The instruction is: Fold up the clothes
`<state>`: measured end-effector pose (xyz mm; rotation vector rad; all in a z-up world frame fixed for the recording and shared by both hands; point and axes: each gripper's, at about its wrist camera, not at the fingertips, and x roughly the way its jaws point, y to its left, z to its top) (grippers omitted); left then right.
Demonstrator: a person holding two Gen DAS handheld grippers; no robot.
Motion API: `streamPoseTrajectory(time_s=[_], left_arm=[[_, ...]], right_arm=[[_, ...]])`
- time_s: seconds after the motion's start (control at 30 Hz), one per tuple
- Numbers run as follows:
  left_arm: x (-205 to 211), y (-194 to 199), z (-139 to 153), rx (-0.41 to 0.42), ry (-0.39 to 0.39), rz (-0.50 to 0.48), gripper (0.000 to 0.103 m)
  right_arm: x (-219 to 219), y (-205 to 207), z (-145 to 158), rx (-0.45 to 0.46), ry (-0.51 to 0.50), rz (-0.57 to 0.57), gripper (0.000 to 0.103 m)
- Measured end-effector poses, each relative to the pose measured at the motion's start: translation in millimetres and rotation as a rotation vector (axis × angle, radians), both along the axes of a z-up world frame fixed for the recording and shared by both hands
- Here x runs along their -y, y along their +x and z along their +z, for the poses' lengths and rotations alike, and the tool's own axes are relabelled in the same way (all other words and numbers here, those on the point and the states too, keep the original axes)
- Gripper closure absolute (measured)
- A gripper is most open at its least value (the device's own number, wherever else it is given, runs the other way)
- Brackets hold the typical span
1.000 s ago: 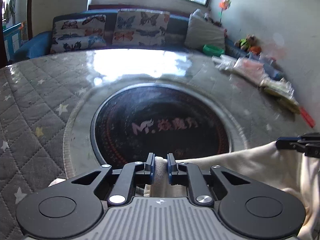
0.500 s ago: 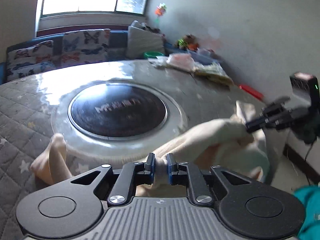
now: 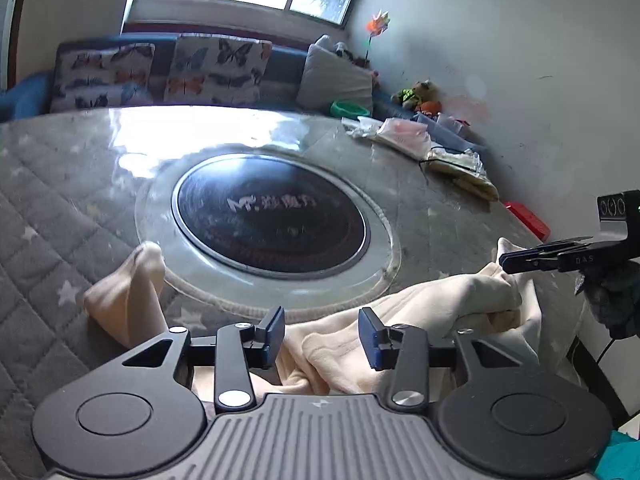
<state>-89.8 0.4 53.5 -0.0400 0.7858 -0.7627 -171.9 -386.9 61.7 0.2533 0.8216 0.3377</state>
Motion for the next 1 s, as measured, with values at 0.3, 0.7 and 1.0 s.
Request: streamPoseTrajectory(time_s=[0.3, 0.7, 1.0], left_arm=[[15, -9, -15, -0.022, 0.107, -0.034, 0.074], [21, -9, -17, -0.016, 0.146, -0.029, 0.079], [22, -6, -10, 0.046, 0.157, -0.024, 0.092]], right_arm=[[-2, 0, -13, -0.064, -0.006, -0.018, 0.068], [-5, 6, -21, -0.108, -0.017, -0.018, 0.078], [-13, 17, 2, -0.02, -0.097, 0.005, 0.094]])
